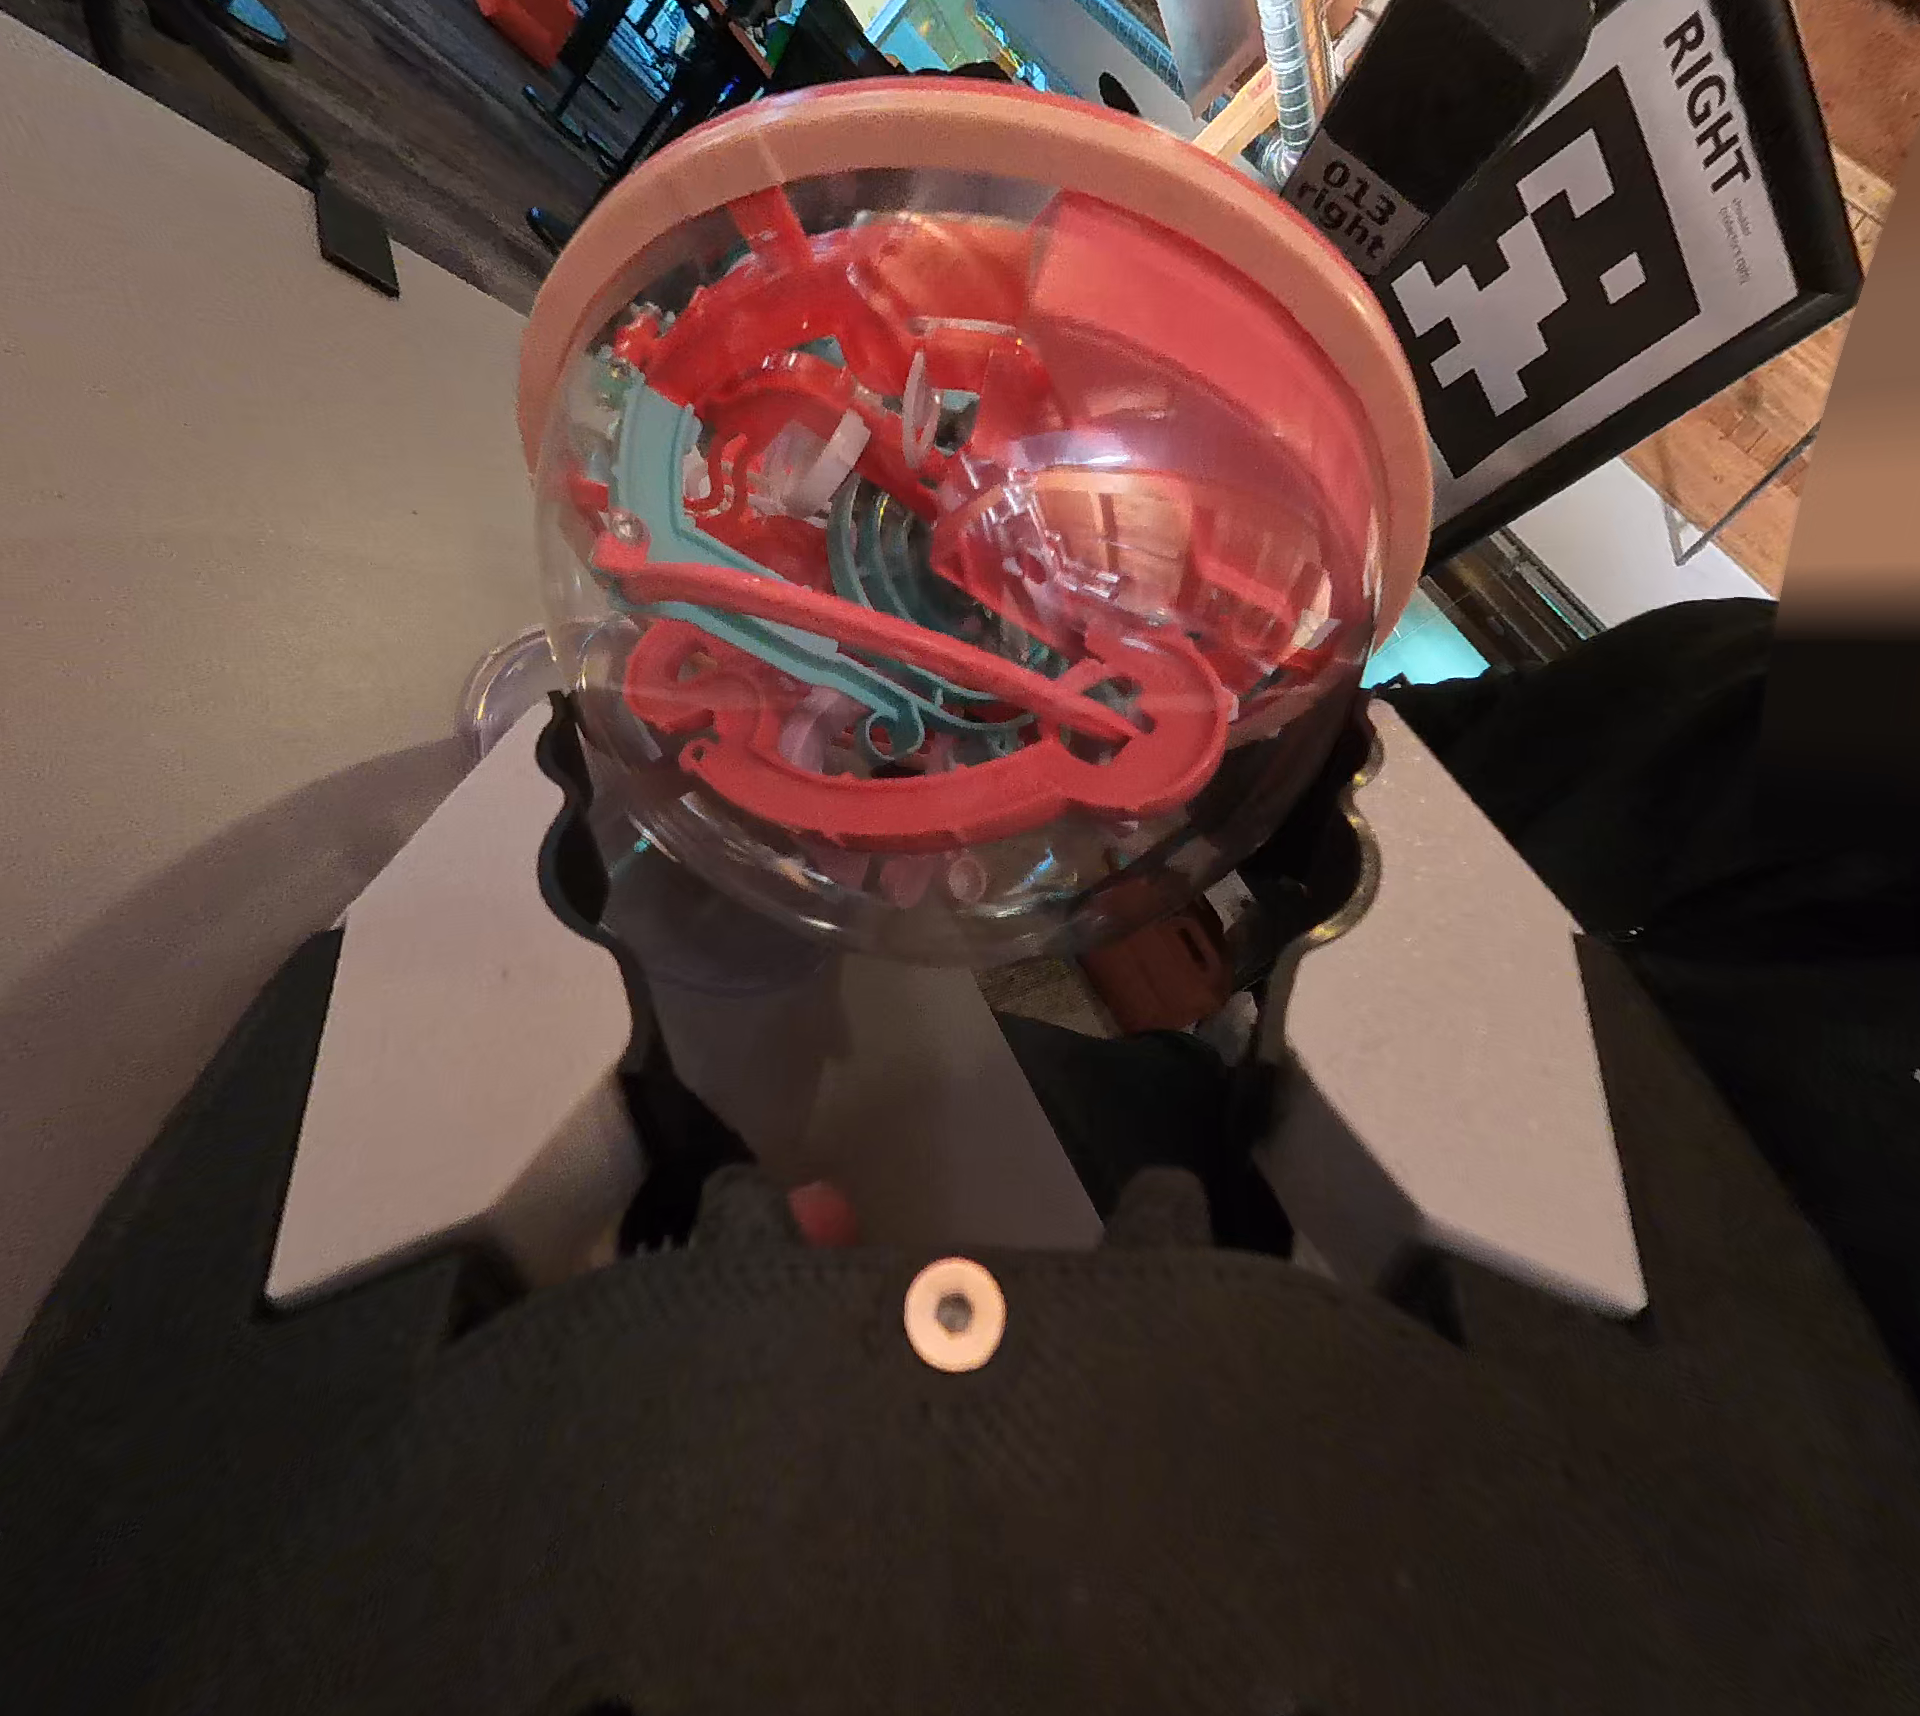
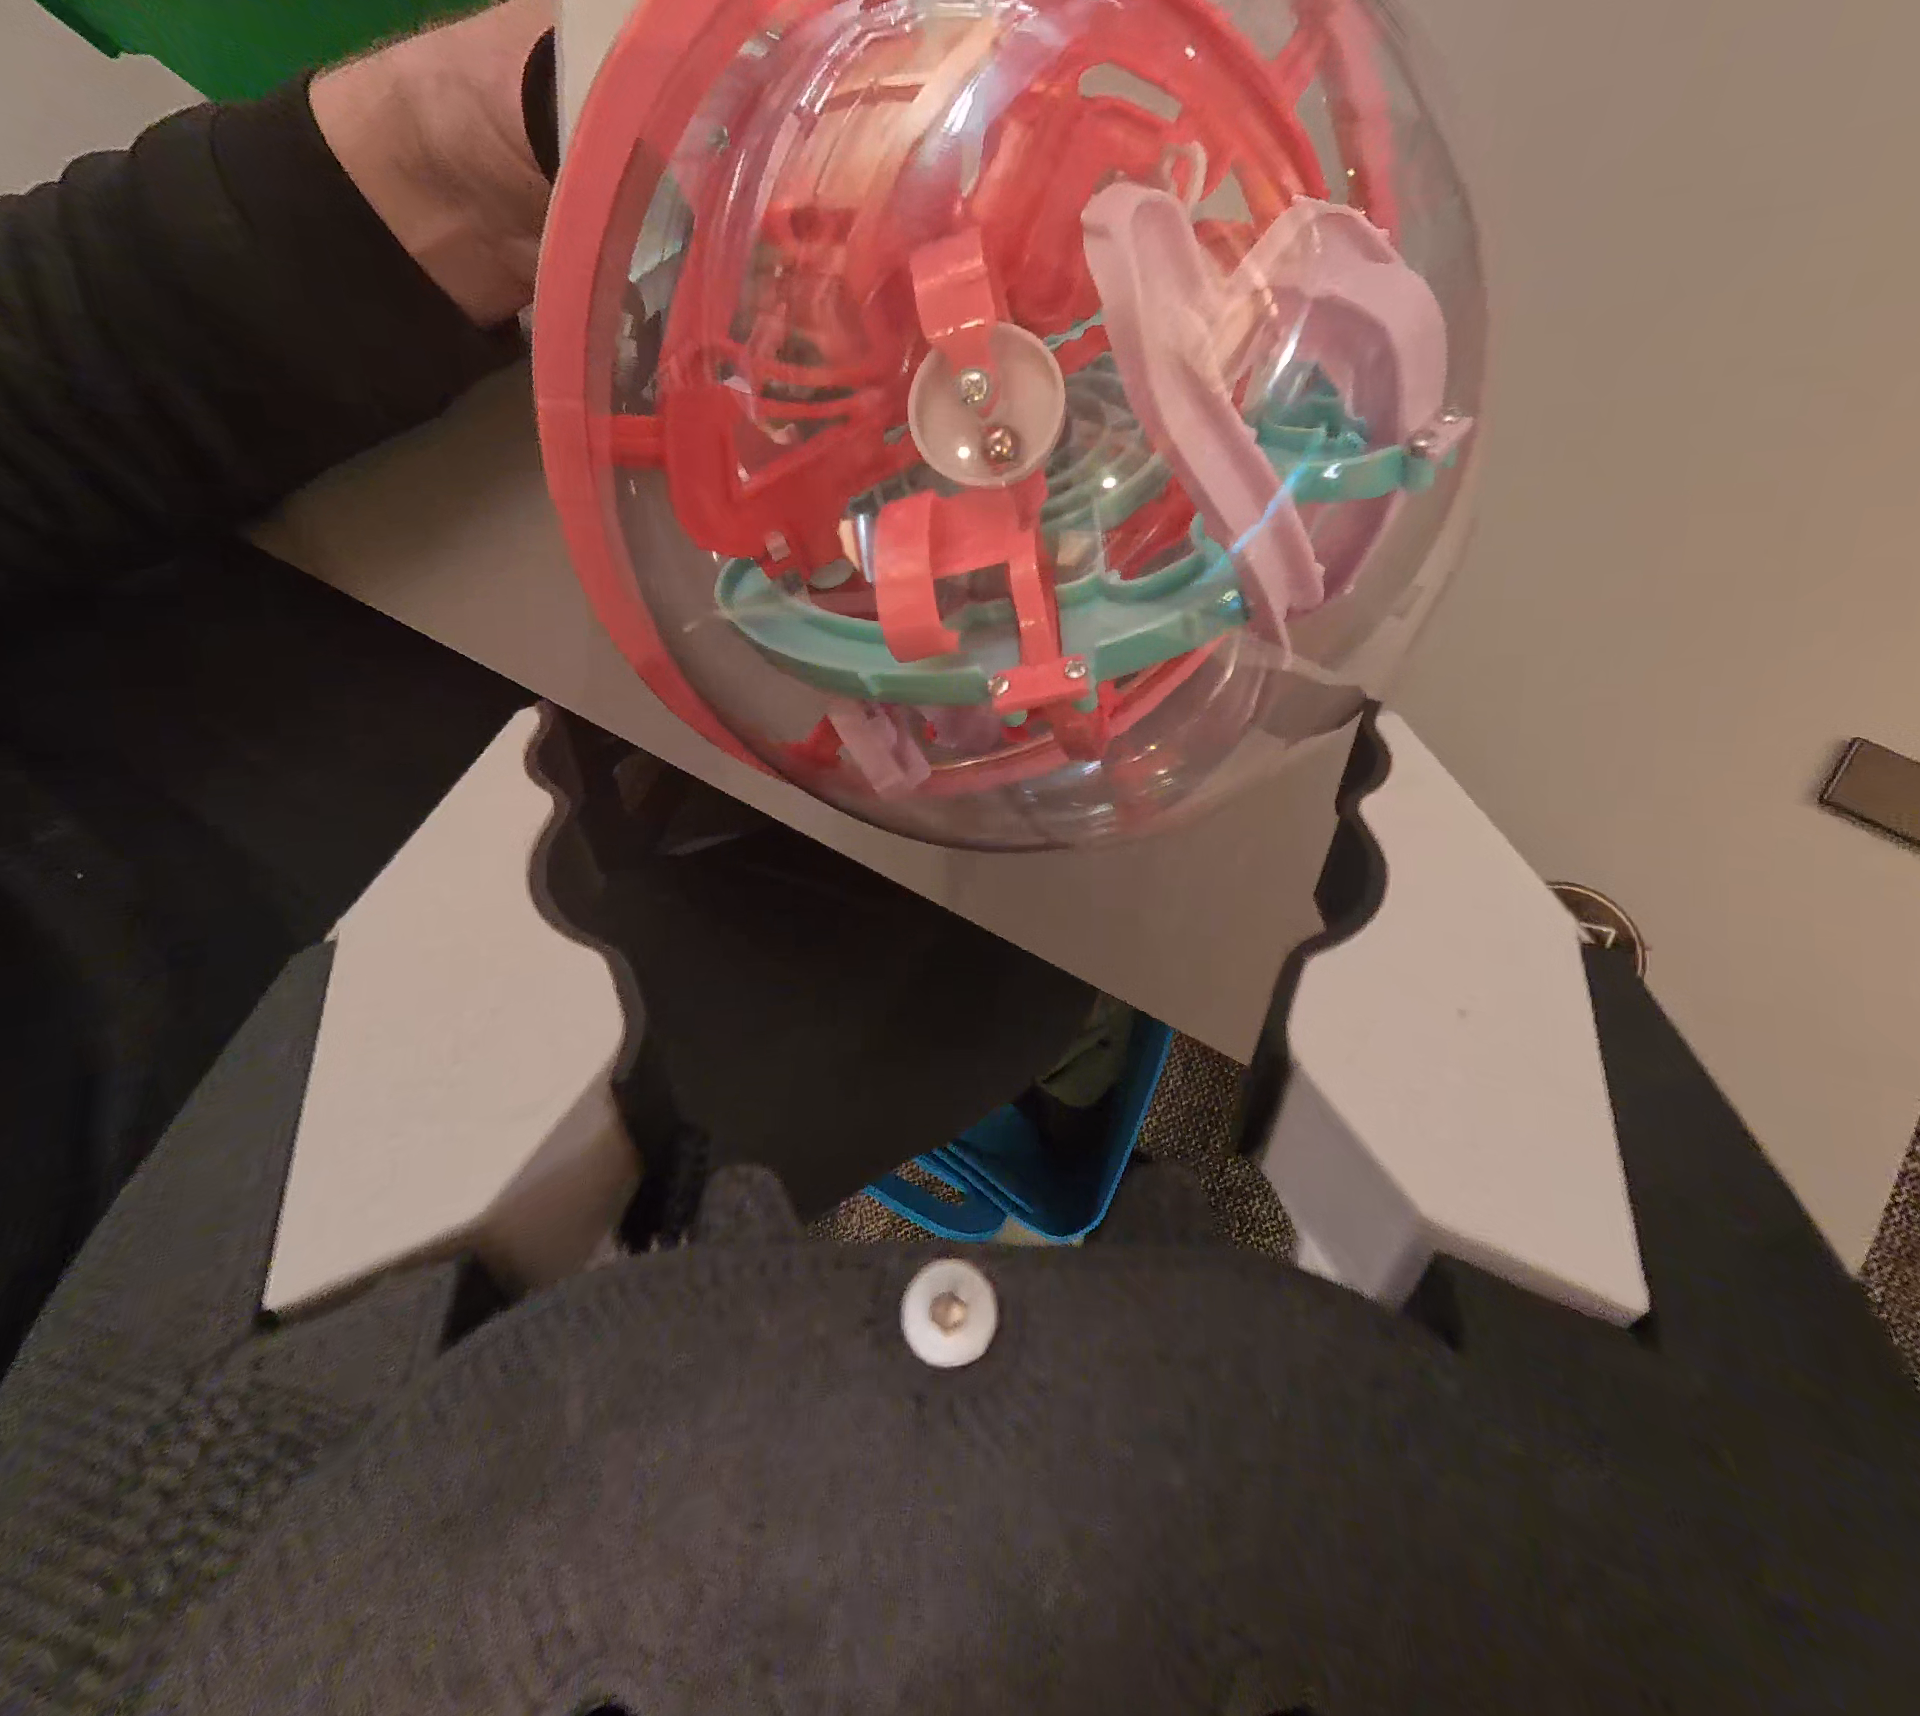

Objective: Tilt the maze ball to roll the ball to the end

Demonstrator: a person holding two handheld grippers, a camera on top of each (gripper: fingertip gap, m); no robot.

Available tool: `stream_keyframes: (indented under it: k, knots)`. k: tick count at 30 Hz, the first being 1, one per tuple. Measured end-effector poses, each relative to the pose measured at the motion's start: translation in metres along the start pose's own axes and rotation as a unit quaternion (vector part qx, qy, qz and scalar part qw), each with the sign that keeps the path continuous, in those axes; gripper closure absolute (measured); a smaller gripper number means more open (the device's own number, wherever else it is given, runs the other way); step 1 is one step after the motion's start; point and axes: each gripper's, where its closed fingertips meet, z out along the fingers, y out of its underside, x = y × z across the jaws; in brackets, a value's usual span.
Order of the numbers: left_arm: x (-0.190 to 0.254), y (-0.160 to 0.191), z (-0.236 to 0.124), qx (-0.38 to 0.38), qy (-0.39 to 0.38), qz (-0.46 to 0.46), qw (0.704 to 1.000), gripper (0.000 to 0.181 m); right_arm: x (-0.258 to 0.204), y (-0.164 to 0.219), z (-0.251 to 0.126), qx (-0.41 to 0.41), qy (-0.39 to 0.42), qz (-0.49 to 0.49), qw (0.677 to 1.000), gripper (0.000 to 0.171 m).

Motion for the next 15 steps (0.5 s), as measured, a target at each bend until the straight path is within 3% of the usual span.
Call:
stream_keyframes:
  k: [10,15]
  knots:
    - [-0.001,-0.002,-0.006,0.011,0.012,-0.024,1.000,0.051,-0.003,0.000,-0.005,0.003,0.000,0.005,1.000,0.031]
    - [-0.001,-0.002,-0.006,0.010,0.010,-0.022,1.000,0.052,0.016,-0.015,-0.014,0.031,0.024,-0.042,0.998,0.025]
